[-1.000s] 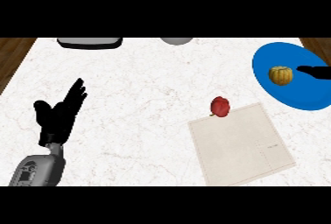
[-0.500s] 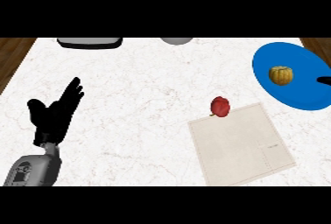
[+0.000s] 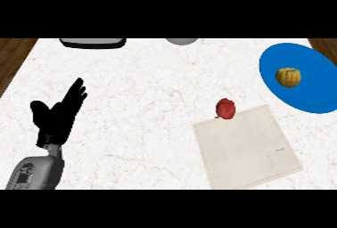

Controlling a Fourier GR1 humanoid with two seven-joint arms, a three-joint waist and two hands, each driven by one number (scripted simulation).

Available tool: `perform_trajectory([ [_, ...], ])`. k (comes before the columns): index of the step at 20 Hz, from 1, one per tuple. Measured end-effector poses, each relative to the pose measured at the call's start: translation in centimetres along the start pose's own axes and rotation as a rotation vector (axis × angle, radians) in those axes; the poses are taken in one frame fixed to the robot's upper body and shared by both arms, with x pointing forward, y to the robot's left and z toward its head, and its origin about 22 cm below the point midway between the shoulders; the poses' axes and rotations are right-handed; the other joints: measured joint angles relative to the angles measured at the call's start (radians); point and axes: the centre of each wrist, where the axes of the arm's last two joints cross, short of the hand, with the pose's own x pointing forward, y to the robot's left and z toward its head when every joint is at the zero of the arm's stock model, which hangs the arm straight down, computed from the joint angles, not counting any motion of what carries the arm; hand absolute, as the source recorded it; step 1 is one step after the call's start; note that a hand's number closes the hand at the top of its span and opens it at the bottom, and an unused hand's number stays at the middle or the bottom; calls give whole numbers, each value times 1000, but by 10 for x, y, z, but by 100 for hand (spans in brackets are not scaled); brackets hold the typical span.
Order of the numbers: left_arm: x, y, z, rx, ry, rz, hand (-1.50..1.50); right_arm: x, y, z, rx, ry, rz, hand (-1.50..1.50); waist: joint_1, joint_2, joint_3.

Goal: Pick the squash from the placemat and place it in the plate

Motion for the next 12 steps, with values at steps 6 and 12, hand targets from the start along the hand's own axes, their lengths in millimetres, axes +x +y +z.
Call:
perform_trajectory([
  [6,6,-4,-3,-6,3,3,0,-3,-19,13,-19,16,28,-150,2,1,1],
  [12,5,-5,0,0,-4,-8,0,-10,-33,27,-22,48,75,-150,8,3,2],
])
